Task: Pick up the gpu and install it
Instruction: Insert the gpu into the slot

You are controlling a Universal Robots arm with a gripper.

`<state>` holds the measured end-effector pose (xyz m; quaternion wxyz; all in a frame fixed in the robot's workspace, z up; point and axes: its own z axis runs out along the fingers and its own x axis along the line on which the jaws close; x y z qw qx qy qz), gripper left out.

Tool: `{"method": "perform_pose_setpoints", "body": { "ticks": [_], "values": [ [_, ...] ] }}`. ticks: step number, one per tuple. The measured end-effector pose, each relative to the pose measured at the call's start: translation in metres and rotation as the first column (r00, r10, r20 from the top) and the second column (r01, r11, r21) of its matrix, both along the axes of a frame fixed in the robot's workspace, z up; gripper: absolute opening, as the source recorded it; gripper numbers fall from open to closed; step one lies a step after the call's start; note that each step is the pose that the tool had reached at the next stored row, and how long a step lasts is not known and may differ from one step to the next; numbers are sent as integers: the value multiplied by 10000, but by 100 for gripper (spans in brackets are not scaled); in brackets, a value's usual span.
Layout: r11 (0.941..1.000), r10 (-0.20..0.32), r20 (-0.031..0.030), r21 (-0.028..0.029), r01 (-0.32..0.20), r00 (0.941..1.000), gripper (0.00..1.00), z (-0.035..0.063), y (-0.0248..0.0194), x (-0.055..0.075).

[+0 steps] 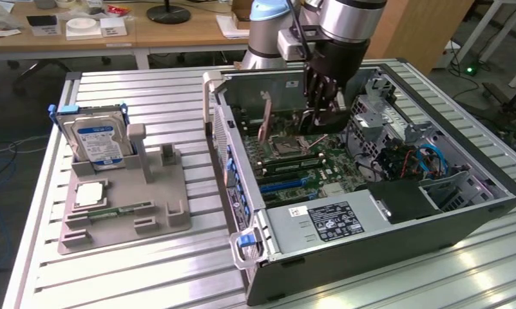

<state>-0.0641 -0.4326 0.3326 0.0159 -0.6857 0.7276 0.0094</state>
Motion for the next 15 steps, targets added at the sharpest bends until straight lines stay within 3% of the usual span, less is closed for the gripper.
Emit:
{"method": "perform_pose_setpoints", "body": {
  "ticks": [7,15],
  "values": [
    [9998,222,-71,0,-222,9997,28,-66,-3,0],
    [9996,285,-100,2,-285,9995,28,-141,-4,0]
  ]
}}
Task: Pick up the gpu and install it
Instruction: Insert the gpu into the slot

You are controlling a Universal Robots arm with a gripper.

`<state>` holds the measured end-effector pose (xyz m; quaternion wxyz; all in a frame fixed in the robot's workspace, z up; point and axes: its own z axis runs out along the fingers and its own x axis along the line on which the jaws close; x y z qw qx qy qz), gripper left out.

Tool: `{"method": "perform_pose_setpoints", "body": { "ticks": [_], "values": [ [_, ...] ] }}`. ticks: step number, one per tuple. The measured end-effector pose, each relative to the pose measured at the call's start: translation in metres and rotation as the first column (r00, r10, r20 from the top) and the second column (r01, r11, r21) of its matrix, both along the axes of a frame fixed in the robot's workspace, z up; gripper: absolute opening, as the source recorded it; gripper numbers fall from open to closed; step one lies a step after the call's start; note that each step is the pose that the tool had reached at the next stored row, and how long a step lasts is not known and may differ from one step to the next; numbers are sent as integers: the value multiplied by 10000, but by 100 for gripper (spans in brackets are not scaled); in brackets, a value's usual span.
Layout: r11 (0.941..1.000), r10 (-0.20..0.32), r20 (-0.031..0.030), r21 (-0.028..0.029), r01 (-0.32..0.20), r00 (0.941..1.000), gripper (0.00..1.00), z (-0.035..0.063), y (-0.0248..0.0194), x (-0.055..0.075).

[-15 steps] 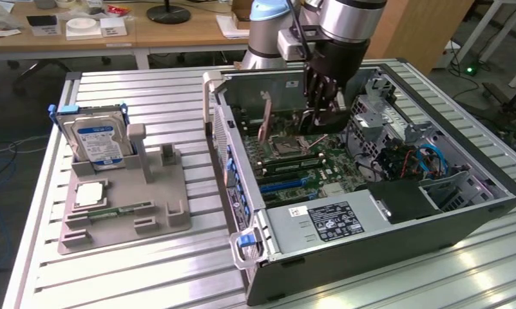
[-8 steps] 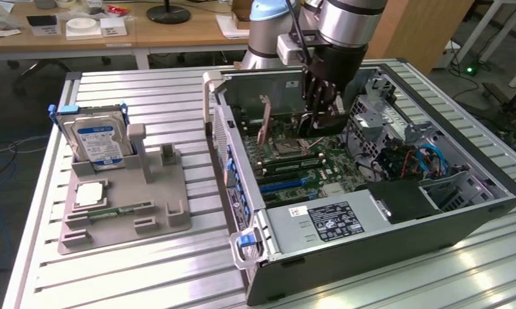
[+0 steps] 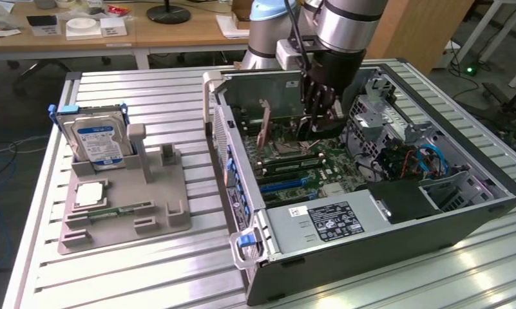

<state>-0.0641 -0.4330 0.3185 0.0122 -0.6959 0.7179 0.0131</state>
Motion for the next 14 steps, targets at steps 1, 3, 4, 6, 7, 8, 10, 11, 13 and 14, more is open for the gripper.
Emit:
{"method": "perform_pose_setpoints", "body": {
  "ticks": [1,3,4,6,7,8,10,11,13,14],
  "values": [
    [10000,0,-6,0,0,10000,28,-12,0,0],
    [10000,1,-25,0,-1,10000,28,-38,0,0],
    [10000,1,-38,0,-1,10000,28,-47,0,-1],
    [10000,0,-48,0,0,10000,28,-59,0,-9],
    [10000,0,-52,0,0,10000,28,-64,0,-15],
    [10000,0,-54,0,0,10000,28,-70,0,-21],
    [10000,0,-57,-1,0,10000,28,-79,0,-32],
    [10000,0,-58,-2,0,10000,28,-82,0,-35],
    [10000,2,-58,-2,-2,10000,28,-87,0,-36],
    [10000,1,-57,-2,-1,10000,28,-88,0,-37]
  ]
}}
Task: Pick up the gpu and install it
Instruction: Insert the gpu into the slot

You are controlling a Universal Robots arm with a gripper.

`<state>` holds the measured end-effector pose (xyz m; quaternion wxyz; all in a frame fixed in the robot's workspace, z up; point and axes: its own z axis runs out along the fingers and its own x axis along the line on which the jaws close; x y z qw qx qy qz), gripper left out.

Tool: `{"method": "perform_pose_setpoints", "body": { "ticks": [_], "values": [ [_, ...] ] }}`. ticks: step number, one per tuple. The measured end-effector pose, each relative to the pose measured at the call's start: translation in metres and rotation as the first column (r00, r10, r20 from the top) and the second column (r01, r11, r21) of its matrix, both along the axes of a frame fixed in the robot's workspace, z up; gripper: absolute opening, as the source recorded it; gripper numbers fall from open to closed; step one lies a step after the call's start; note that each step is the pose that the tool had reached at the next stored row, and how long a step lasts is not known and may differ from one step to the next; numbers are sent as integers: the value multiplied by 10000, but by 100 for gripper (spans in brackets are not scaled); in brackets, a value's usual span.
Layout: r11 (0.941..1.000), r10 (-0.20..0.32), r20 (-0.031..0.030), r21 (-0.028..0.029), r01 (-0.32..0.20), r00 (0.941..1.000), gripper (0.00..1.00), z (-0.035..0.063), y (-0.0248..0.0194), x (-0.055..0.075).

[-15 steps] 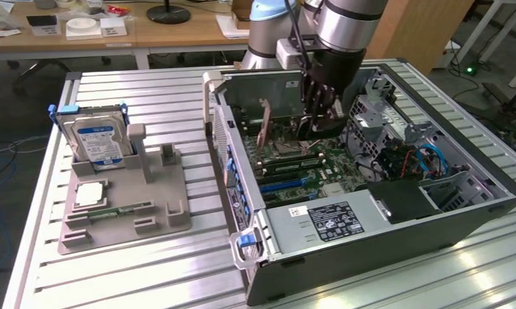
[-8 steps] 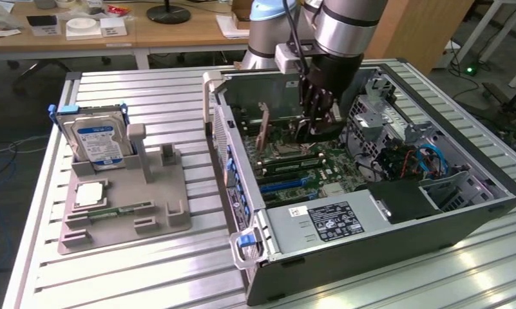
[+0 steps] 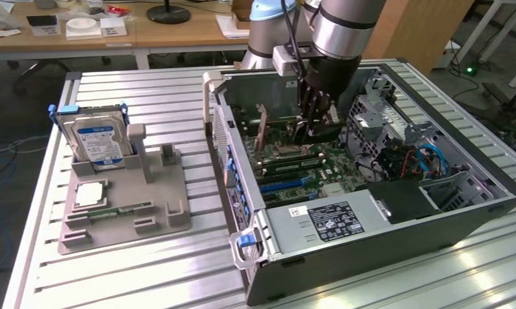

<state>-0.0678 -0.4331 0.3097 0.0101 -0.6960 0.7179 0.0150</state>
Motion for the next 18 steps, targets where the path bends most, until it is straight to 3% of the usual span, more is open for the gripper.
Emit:
{"method": "perform_pose_setpoints", "body": {
  "ticks": [7,12,18],
  "values": [
    [10000,-3,15,3,3,10000,28,-5,0,-15],
    [10000,-2,153,1,2,9999,28,-18,-2,-35],
    [10000,-4,164,1,4,9999,28,-32,-73,-35]
  ]
}}
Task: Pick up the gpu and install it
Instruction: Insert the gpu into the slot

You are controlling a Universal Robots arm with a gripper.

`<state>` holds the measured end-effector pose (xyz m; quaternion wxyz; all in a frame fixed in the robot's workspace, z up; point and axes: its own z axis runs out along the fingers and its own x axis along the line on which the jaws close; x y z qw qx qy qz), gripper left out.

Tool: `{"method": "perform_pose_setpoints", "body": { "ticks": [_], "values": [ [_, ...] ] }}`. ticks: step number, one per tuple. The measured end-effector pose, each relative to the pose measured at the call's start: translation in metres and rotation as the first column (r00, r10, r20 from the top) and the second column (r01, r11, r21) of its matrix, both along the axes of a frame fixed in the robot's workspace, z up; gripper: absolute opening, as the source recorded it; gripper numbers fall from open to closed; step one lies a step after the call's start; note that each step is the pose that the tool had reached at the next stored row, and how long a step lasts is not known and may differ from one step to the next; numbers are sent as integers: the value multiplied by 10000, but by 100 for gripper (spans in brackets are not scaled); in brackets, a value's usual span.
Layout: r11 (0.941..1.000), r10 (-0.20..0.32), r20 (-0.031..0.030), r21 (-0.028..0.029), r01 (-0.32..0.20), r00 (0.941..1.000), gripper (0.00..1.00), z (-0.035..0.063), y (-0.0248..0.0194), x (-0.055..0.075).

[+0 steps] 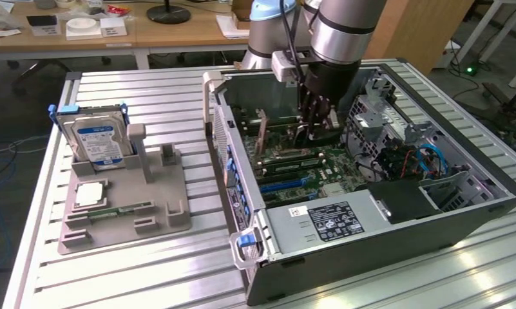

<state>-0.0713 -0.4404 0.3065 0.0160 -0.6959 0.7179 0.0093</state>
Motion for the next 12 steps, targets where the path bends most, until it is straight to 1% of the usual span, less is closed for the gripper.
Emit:
{"method": "perform_pose_setpoints", "body": {
  "ticks": [2,4,8,12],
  "values": [
    [10000,-20,0,0,20,10000,28,-4,-20,0],
    [10000,-36,0,2,36,10000,28,-12,-29,-1],
    [10000,-61,1,0,61,10000,28,-39,-32,-17],
    [9998,-198,0,1,198,9998,28,-72,-33,-33]
  ]
}}
